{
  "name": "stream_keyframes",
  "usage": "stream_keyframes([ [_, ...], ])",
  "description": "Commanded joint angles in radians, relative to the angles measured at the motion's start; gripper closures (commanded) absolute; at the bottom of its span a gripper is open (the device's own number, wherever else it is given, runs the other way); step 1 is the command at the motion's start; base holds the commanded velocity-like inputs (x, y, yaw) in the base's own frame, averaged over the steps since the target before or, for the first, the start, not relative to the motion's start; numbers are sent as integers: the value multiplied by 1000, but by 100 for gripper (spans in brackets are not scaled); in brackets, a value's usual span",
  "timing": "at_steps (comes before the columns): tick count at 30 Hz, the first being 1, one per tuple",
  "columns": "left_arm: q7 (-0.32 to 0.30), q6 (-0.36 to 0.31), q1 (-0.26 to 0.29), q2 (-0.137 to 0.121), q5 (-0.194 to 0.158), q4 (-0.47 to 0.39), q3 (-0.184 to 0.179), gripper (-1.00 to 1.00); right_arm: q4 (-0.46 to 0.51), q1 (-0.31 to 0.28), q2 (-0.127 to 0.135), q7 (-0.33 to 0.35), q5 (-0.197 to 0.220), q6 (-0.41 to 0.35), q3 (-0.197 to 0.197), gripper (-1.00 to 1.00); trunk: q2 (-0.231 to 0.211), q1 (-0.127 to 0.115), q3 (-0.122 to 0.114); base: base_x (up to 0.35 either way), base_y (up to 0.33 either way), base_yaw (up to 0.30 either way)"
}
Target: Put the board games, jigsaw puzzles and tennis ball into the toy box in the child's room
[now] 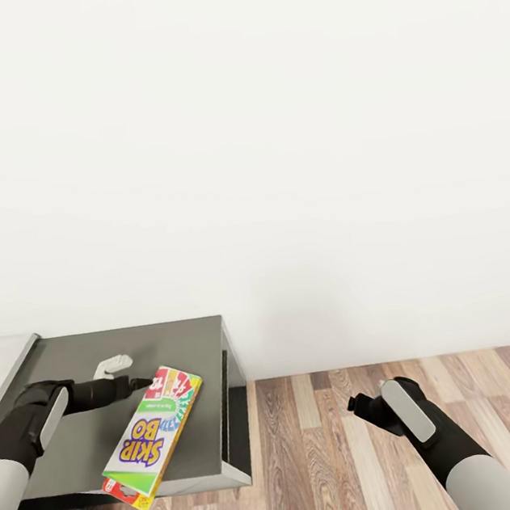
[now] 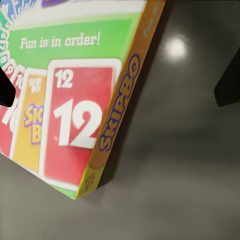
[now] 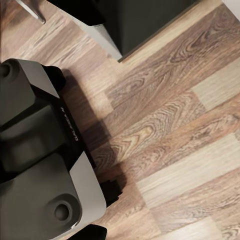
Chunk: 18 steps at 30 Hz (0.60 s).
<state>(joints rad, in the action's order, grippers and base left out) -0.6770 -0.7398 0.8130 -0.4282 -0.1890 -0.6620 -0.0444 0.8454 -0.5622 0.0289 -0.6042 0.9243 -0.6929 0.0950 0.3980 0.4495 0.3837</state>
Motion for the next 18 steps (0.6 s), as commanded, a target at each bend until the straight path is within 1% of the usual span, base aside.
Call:
stream_keyframes([
  [1, 3, -7, 1, -1, -10, -1, -11, -100, 1, -1, 3, 3, 10, 0, 4, -100, 2, 1, 3, 0, 0, -67],
  [4, 3, -7, 1, -1, -10, -1, -26, -100, 1, -1, 7, 30, 9, 0, 5, -100, 2, 1, 8, 0, 0, -70],
  [11, 4, -8, 1, -2, -10, -1, -54, -100, 1, -1, 10, 44, 9, 0, 5, -100, 2, 1, 18, 0, 0, -72],
  [18, 4, -9, 1, -2, -10, -1, -59, -100, 1, -1, 10, 46, 9, 1, 5, -100, 2, 1, 24, 0, 0, -31],
])
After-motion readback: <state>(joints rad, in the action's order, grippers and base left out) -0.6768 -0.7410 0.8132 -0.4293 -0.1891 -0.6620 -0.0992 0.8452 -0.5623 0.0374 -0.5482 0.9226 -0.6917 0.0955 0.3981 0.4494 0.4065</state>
